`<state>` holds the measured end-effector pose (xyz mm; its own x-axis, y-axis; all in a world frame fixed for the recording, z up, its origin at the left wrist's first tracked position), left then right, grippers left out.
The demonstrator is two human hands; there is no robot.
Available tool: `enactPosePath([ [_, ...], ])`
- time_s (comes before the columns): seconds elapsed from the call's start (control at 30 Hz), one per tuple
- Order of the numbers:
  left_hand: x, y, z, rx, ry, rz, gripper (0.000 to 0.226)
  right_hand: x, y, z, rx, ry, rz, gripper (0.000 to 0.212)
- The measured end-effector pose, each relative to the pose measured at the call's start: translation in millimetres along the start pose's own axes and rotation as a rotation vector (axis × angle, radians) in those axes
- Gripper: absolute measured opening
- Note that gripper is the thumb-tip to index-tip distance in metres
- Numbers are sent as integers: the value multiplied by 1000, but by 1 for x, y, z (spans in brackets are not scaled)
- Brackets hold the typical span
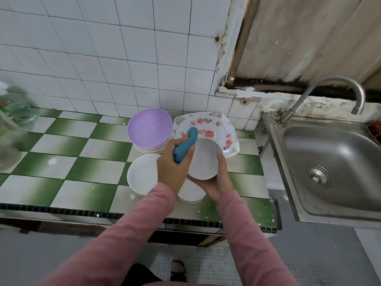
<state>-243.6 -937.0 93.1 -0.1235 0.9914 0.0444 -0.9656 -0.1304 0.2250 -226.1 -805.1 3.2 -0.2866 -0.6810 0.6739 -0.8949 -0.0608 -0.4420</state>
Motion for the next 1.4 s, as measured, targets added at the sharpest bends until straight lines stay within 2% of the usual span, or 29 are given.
enactPosePath([
  [0.13,22,-1,-11,120,354,-249,38,5,5,3,38,54,-2,80],
  [0.17,28,-1,-16,115,441,-318,41,5,6,3,41,42,7,81],
  [0.23,36,-4,-30,-6,526,-445,43,6,10,4,49,2,44,84],
  [0.3,41,-11,-39,-166,502,-515,41,4,11,4,62,-20,96,88],
  [0.4,50,-14,-41,-274,414,-555,24,0,11,6,90,-2,107,85],
  [0.47,53,-14,-42,-392,269,-524,21,-2,12,6,98,30,91,81],
  [0.57,57,-17,-48,-600,-60,-396,30,1,15,-4,82,3,47,72],
  [0.6,59,-16,-44,-585,-87,-402,31,3,16,-9,72,-4,36,69],
  [0.67,65,-12,-33,-465,38,-525,28,4,17,-17,53,-12,14,68],
  [0.83,65,-4,-24,-81,682,-912,25,-4,18,-18,79,13,20,65],
  [0.93,63,-8,-25,75,943,-933,31,-2,18,-14,105,39,-13,72],
  [1.03,61,-10,-27,130,1020,-862,35,-1,17,-12,125,45,-23,68],
  [1.1,58,-10,-29,63,985,-838,28,-2,17,-9,134,43,-3,65],
  [1.23,59,-10,-27,-127,735,-812,25,-3,20,-5,125,26,29,68],
  [1.37,54,-18,-33,-536,103,-684,21,-3,19,-4,119,58,4,73],
  [1.4,52,-20,-36,-587,-4,-658,23,-4,18,-4,117,60,-5,73],
])
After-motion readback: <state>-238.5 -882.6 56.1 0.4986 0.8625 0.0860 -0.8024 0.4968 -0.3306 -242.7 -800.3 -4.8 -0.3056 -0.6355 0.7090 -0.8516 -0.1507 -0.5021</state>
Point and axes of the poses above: each hand's wrist, its own y-axis towards the middle knuckle, its own x-axis out of the palm, z = x × y, the point moved 8 cm from there along y, towards the middle knuckle, and after that the axes turned 4 degrees about -y, right-handed, at the moved point
